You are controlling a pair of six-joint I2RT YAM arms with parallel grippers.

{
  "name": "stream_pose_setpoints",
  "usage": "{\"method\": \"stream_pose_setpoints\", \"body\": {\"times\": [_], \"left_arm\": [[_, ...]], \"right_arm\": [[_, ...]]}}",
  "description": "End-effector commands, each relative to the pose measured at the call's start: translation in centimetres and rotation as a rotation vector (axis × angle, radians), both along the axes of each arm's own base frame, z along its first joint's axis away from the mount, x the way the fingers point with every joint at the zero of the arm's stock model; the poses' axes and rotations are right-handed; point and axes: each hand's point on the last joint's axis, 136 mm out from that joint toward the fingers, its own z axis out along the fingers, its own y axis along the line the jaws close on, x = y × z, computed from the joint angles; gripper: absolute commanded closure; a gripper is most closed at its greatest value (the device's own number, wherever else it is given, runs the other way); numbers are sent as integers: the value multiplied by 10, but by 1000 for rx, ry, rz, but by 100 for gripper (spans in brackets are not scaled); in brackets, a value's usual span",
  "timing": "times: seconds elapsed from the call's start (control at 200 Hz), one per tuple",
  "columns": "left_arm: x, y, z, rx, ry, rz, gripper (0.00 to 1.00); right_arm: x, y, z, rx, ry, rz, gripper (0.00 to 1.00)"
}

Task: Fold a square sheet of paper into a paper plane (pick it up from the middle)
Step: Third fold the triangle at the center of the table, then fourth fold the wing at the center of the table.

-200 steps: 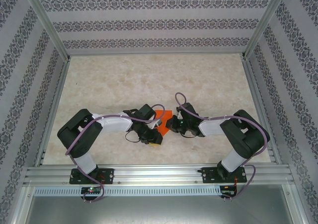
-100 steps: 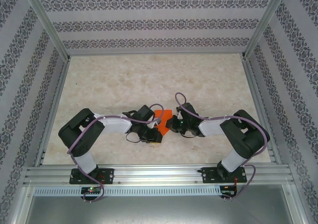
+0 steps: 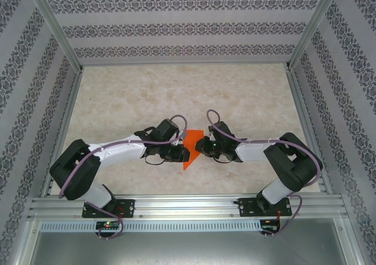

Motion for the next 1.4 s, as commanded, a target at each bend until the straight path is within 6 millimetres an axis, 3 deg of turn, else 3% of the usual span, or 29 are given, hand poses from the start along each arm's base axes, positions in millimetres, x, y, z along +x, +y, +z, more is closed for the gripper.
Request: {"method": "stream_pose_setpoints", "body": {"times": [0.0, 0.09, 0.18, 0.315, 0.55, 0.744, 1.104, 1.394], "left_arm": [[24, 15, 5, 65, -58, 92, 73], [30, 12, 5, 63, -61, 103, 73], [33, 2, 3, 41, -46, 88, 73], [38, -3, -9, 64, -23, 77, 74], [42, 6, -31, 160, -15, 88, 79], [44, 14, -40, 210, -23, 99, 81], [41, 20, -48, 236, -20, 98, 82], [42, 22, -53, 251, -24, 105, 82]], "right_arm": [[11, -9, 31, -29, -106, -19, 74], [12, -25, 47, -60, -152, -57, 68], [9, -46, 47, -86, -151, -102, 63], [1, -60, 42, -36, -134, -125, 58], [1, -36, 46, 79, -130, -38, 55], [8, -20, 35, 96, -101, -1, 55], [15, 6, 29, 132, -79, 70, 56], [2, 27, 29, 138, -95, 230, 57]]}}
